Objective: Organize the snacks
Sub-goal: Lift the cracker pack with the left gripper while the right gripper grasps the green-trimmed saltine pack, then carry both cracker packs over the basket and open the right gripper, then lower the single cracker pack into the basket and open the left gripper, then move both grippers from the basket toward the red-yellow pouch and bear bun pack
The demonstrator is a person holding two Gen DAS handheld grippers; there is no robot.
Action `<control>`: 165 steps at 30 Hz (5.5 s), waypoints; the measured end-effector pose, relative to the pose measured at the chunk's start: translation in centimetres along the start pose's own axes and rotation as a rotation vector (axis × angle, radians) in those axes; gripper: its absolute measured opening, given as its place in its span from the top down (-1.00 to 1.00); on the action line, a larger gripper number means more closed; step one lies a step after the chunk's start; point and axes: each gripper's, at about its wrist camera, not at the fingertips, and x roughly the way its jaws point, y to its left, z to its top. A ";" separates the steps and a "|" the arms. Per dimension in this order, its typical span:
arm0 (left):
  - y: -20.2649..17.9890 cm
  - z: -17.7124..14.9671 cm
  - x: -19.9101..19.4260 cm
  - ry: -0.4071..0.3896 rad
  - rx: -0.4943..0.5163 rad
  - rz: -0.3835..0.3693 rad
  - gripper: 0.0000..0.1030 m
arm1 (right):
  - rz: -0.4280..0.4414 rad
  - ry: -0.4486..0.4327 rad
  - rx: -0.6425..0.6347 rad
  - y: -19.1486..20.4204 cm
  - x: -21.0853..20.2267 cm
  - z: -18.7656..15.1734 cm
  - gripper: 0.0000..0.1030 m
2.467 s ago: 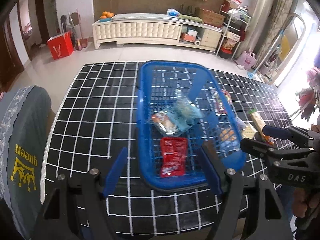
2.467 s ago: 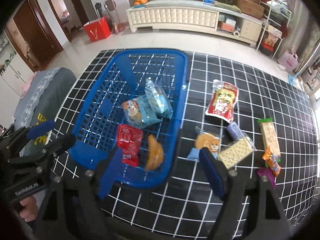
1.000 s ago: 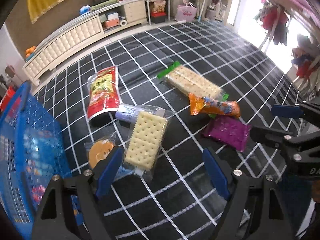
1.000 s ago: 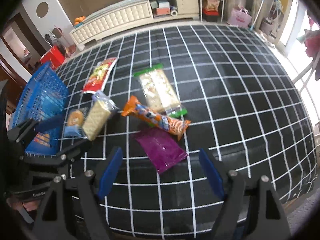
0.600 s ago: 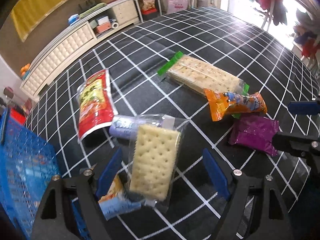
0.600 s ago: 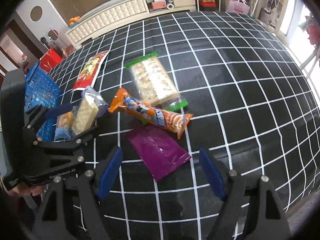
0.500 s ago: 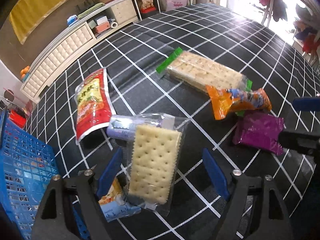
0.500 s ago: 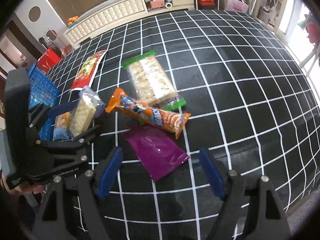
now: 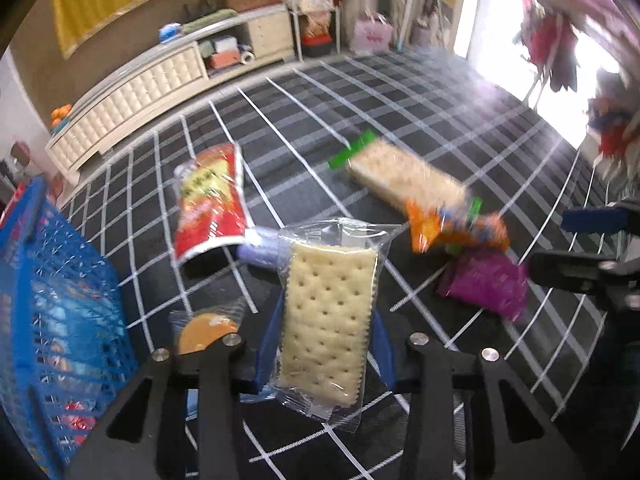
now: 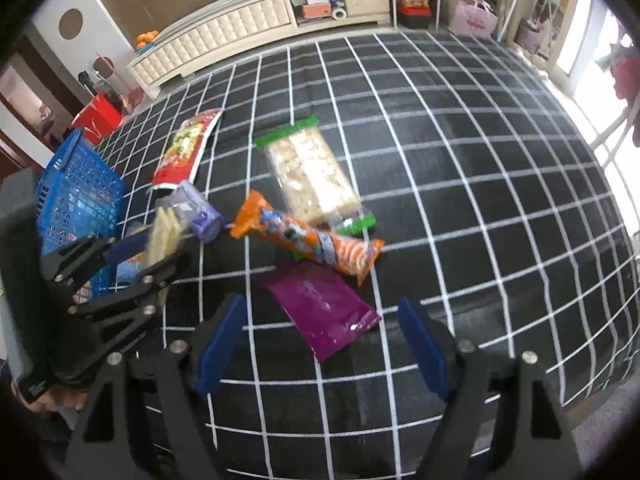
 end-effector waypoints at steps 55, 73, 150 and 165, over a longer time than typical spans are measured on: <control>4.9 2.4 -8.3 -0.060 -0.257 0.013 0.24 | 0.071 -0.035 -0.233 6.4 -3.2 6.5 -0.15; 11.9 -1.8 -18.3 -0.142 -0.318 0.060 0.24 | 0.149 -0.117 -0.283 15.9 -8.6 4.8 -0.15; 22.5 -0.2 -11.9 0.003 -0.380 0.083 0.24 | 0.108 -0.033 -0.284 23.0 0.2 8.7 -0.75; 20.4 0.8 -13.1 -0.024 -0.307 0.103 -0.38 | 0.133 -0.050 -0.244 20.3 -1.2 8.4 -0.75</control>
